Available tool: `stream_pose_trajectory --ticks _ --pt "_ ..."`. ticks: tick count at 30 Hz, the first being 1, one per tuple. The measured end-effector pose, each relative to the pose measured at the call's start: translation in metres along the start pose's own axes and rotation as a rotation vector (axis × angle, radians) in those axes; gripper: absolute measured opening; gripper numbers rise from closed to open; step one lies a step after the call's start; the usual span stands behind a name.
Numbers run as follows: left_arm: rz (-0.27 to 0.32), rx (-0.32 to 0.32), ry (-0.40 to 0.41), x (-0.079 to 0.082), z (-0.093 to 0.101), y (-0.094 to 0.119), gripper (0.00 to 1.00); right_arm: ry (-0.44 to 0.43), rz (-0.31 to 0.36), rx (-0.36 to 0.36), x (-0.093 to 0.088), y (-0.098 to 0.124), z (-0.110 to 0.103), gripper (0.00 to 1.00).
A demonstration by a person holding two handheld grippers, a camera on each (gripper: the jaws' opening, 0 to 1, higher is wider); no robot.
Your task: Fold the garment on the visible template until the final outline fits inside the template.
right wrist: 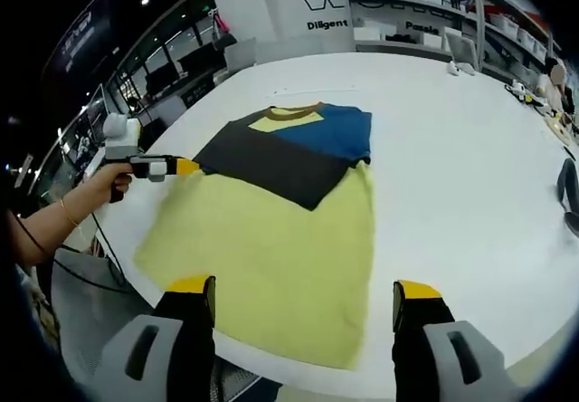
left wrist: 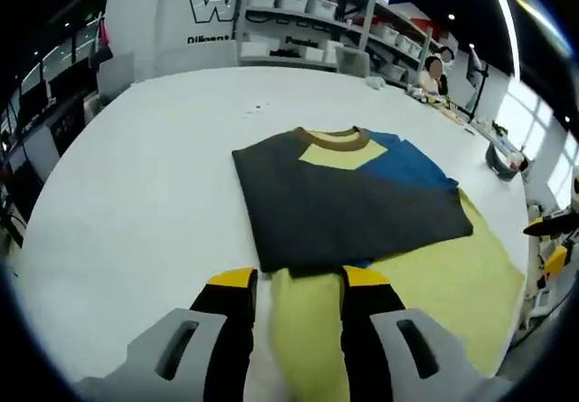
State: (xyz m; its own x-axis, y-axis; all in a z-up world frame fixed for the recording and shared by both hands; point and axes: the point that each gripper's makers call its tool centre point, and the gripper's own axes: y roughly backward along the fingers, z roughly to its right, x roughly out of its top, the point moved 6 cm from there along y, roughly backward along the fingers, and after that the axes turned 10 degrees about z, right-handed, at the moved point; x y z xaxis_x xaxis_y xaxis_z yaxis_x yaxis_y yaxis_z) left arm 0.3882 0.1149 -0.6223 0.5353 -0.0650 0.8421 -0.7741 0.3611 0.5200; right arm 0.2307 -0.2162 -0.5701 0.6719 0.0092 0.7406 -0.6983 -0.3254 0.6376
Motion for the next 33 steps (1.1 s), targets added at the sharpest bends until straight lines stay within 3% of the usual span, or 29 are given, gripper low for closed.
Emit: stream_pose_trajectory --ticks 3,5,8,10,18,33 --pt "-0.018 0.034 -0.078 -0.004 -0.006 0.001 0.26 0.005 0.001 0.001 0.001 0.000 -0.002 0.79" --pt "-0.023 0.041 -0.081 -0.009 -0.013 0.001 0.17 0.007 -0.003 0.000 0.001 0.000 -0.001 0.78" --pt "-0.016 0.030 -0.074 -0.006 -0.015 0.001 0.15 0.008 -0.005 0.001 0.000 -0.001 0.000 0.78" --pt "-0.014 0.009 -0.068 -0.006 -0.013 0.000 0.09 0.008 -0.008 0.000 0.000 -0.001 -0.001 0.78" --pt "-0.014 0.036 -0.086 -0.005 -0.020 0.002 0.09 0.011 -0.012 -0.001 -0.001 -0.002 0.001 0.78" --pt "-0.038 0.088 -0.150 -0.004 -0.055 0.020 0.09 0.017 -0.029 0.032 -0.003 -0.012 -0.017 0.78"
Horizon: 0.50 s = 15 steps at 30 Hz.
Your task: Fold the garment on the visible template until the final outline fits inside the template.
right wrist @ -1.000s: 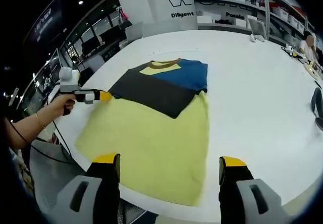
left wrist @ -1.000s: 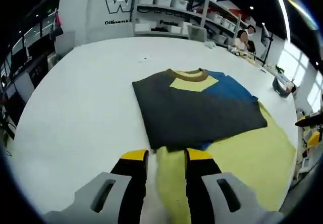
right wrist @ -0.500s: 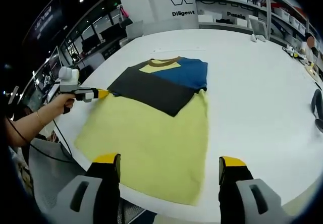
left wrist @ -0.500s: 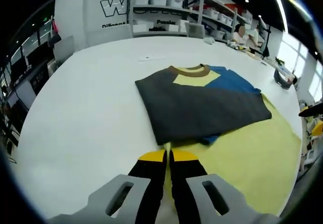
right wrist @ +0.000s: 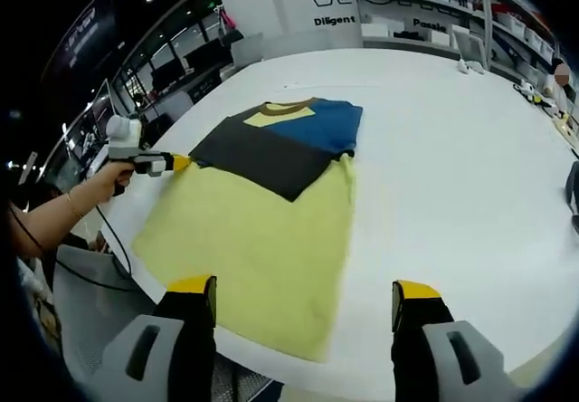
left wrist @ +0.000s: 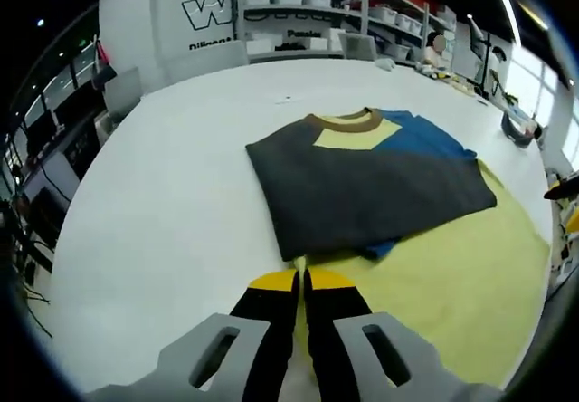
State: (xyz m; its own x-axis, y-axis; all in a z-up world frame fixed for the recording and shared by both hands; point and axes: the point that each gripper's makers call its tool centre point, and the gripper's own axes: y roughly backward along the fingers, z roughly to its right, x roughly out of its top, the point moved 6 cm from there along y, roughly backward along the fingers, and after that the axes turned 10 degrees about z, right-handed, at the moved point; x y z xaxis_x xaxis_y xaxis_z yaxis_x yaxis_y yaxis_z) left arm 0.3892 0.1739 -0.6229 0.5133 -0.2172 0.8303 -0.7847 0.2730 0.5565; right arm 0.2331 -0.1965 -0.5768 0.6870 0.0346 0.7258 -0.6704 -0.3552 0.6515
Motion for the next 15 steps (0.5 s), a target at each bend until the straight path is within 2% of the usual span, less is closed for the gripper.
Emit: stream_pose_trajectory --ticks 3,10,13,15 --pt "-0.012 0.007 -0.017 -0.001 -0.006 0.001 0.09 0.003 -0.002 0.006 0.000 -0.003 -0.004 0.77" --pt "-0.020 0.020 0.014 -0.003 -0.015 0.007 0.11 -0.009 -0.018 0.037 -0.009 -0.014 -0.021 0.75" --pt "-0.007 0.030 0.023 0.001 -0.017 0.015 0.17 0.007 -0.022 0.044 -0.009 -0.016 -0.027 0.75" --pt "0.035 0.029 0.053 0.007 -0.017 0.020 0.20 0.008 -0.013 0.049 -0.007 -0.017 -0.028 0.75"
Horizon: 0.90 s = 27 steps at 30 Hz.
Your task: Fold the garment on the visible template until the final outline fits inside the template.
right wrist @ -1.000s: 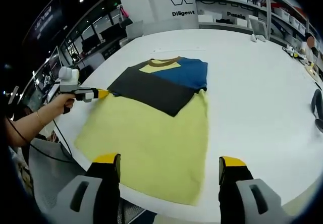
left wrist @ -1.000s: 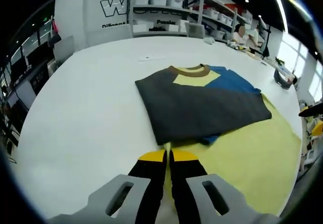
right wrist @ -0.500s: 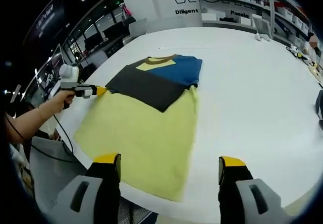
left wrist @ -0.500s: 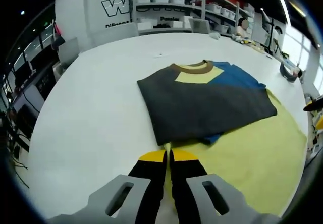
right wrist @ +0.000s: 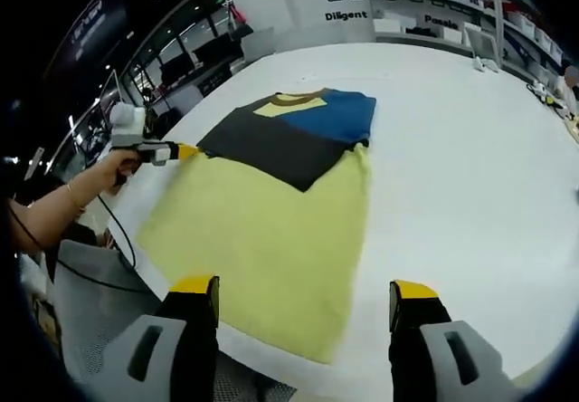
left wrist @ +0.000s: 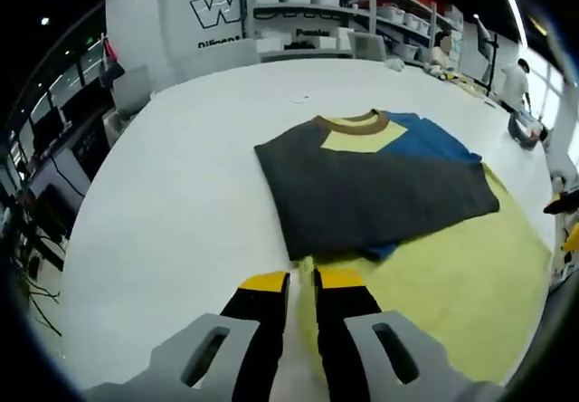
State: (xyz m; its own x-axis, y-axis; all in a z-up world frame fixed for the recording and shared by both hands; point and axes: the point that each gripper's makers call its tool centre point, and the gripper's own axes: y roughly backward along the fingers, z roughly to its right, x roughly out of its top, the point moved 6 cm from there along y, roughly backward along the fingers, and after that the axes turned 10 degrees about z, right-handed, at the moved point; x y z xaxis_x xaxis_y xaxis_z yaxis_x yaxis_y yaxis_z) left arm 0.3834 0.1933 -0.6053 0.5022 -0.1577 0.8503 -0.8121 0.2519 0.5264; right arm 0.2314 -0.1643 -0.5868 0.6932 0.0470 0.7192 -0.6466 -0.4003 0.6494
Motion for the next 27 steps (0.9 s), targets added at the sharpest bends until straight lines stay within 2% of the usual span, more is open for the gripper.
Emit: stream_pose_trajectory --ticks 4,5,10,15,19,20,21,22,27 --pt "-0.011 -0.021 -0.019 -0.001 0.002 0.014 0.34 0.006 0.011 -0.002 0.001 -0.002 -0.001 0.75" --pt "-0.026 -0.043 -0.016 -0.006 0.004 0.021 0.36 0.018 0.011 -0.004 0.001 -0.003 -0.003 0.75" --pt "-0.034 -0.065 -0.026 -0.018 0.008 0.042 0.46 0.042 0.015 0.007 -0.002 -0.004 -0.006 0.76" --pt "-0.054 -0.082 -0.019 -0.031 0.011 0.059 0.51 0.058 -0.003 0.018 -0.008 -0.003 -0.008 0.81" --pt "-0.057 -0.123 -0.014 -0.038 0.020 0.076 0.56 0.072 -0.002 0.016 -0.011 -0.001 -0.008 0.85" --pt "-0.066 -0.136 -0.024 -0.041 0.023 0.078 0.58 0.071 -0.001 0.020 -0.012 -0.001 -0.009 0.86" --pt "-0.114 -0.152 -0.026 -0.049 0.026 0.082 0.60 0.068 -0.005 0.021 -0.014 0.000 -0.009 0.87" --pt "-0.114 -0.150 -0.017 -0.052 0.027 0.083 0.61 0.067 -0.009 0.020 -0.015 0.000 -0.009 0.88" --pt "-0.122 -0.146 0.022 -0.066 0.033 0.097 0.59 0.067 -0.023 0.013 -0.024 0.002 -0.008 0.87"
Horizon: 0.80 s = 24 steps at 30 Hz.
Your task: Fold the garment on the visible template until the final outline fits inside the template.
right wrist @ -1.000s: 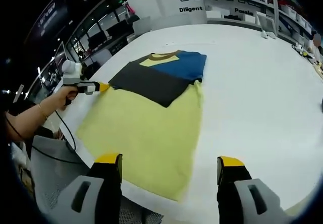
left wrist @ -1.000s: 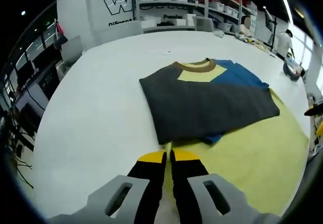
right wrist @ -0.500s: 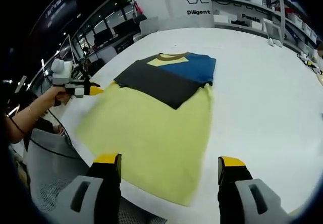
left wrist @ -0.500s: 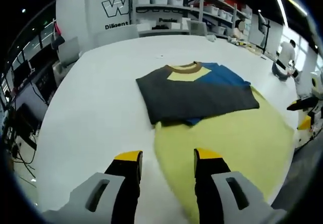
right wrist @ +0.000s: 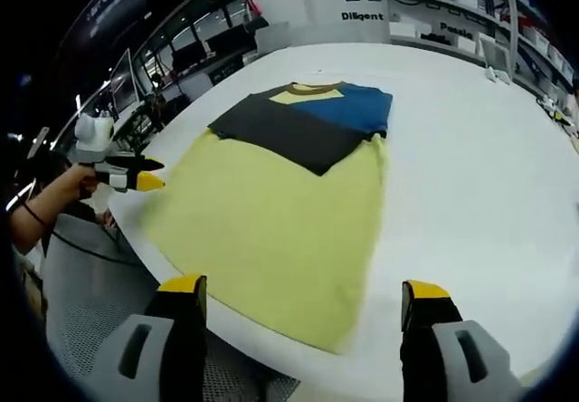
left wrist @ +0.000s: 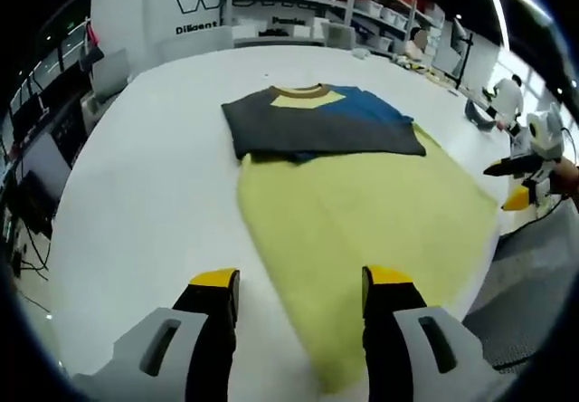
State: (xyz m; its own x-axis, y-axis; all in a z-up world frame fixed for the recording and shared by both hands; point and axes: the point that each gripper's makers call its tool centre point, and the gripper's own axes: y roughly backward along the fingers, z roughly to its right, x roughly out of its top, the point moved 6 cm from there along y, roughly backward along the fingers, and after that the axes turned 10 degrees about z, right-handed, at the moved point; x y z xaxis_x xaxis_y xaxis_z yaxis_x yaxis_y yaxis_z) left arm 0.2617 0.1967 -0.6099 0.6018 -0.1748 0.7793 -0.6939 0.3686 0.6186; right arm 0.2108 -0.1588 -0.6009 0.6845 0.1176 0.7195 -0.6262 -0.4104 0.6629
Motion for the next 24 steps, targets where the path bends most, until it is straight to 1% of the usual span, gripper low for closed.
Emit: stream_pose_trajectory --ticks 4,6,8,10,13,15,17,18,19,20,21,22,23,24 --pt "-0.022 0.007 -0.023 -0.006 0.006 0.006 0.60 0.004 -0.015 -0.012 -0.006 0.001 0.003 0.85" --pt "-0.023 0.005 -0.015 -0.009 0.009 0.010 0.59 0.000 -0.020 -0.012 -0.009 0.001 0.004 0.83" --pt "-0.027 0.008 -0.012 -0.010 0.008 0.009 0.59 0.001 -0.015 -0.011 -0.011 0.002 0.004 0.80" --pt "-0.037 0.028 -0.030 -0.014 0.009 0.014 0.57 0.002 -0.018 -0.017 -0.013 0.001 0.005 0.77" --pt "-0.049 0.052 -0.021 -0.018 0.008 0.018 0.56 0.013 -0.025 -0.039 -0.018 0.002 0.008 0.73" --pt "-0.054 0.089 -0.011 -0.021 0.009 0.024 0.55 0.019 -0.025 -0.051 -0.023 0.003 0.010 0.66" --pt "-0.046 0.089 -0.004 -0.022 0.011 0.026 0.52 0.012 -0.033 -0.052 -0.027 0.003 0.010 0.61" --pt "-0.050 0.086 0.021 -0.024 0.014 0.028 0.52 0.010 -0.032 -0.059 -0.030 0.003 0.010 0.59" --pt "-0.054 0.083 0.025 -0.026 0.015 0.029 0.51 0.013 -0.032 -0.064 -0.031 0.003 0.011 0.57" --pt "-0.071 0.082 0.036 -0.029 0.016 0.030 0.51 0.024 -0.023 -0.083 -0.032 0.004 0.013 0.54" --pt "-0.078 0.085 0.038 -0.030 0.016 0.032 0.50 0.041 -0.016 -0.087 -0.032 0.004 0.014 0.49" --pt "-0.074 0.086 0.036 -0.032 0.016 0.033 0.50 0.044 -0.011 -0.092 -0.033 0.004 0.015 0.46" --pt "-0.090 0.089 0.050 -0.035 0.015 0.034 0.49 0.045 -0.005 -0.099 -0.033 0.004 0.016 0.43" --pt "-0.093 0.084 0.064 -0.036 0.015 0.035 0.48 0.046 0.001 -0.105 -0.033 0.003 0.019 0.40"
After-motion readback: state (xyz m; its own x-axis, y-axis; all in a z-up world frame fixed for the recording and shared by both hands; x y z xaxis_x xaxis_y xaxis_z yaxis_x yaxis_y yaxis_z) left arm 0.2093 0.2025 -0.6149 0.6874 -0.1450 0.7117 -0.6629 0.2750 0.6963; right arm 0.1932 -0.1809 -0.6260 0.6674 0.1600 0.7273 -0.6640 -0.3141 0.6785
